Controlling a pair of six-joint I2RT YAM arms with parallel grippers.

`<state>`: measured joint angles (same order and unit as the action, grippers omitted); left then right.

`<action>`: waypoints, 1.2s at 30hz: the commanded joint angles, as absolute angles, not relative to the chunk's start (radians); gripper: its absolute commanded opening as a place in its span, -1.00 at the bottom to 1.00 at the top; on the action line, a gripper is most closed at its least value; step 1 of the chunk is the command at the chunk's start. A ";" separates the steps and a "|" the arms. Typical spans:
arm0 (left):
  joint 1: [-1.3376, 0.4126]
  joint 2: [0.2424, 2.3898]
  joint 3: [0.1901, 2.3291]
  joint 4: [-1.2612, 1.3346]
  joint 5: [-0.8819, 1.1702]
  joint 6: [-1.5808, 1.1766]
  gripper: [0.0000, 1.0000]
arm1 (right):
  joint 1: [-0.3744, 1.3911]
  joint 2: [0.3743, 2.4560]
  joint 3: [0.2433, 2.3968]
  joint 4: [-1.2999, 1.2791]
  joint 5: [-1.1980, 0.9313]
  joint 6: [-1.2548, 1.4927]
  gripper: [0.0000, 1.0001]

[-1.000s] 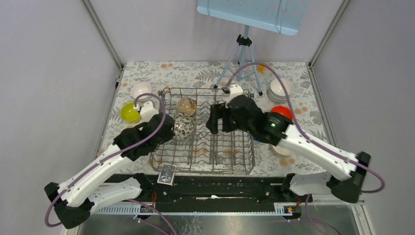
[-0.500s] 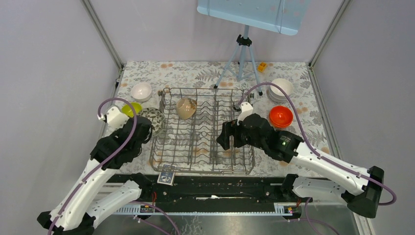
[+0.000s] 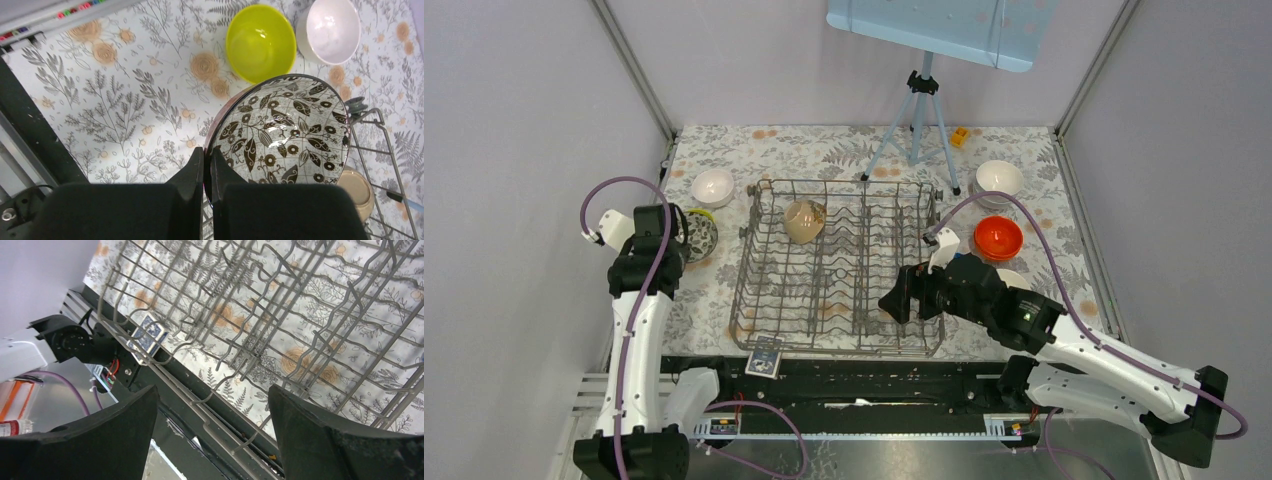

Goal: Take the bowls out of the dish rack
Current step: Place the bowl at the center of the board.

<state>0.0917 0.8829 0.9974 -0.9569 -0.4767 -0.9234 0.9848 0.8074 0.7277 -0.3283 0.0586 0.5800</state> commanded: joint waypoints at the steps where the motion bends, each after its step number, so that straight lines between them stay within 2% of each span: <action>1: 0.146 0.861 0.983 -0.871 -0.373 -0.929 -1.00 | 0.979 0.751 0.726 -0.310 0.056 0.587 0.73; 9: 0.225 0.774 0.816 -0.902 -0.416 -1.055 -1.00 | 0.980 0.732 0.703 -0.333 0.014 0.586 0.72; 17: 0.255 0.768 0.747 -0.850 -0.522 -1.137 -1.00 | 0.979 0.709 0.675 -0.334 0.002 0.597 0.71; 28: 0.341 0.871 0.593 -0.749 -0.427 -1.190 -1.00 | 0.980 0.684 0.644 -0.340 0.014 0.631 0.70; 36: 0.373 0.845 0.540 -0.703 -0.423 -1.217 -1.00 | 0.980 0.682 0.621 -0.332 0.018 0.643 0.70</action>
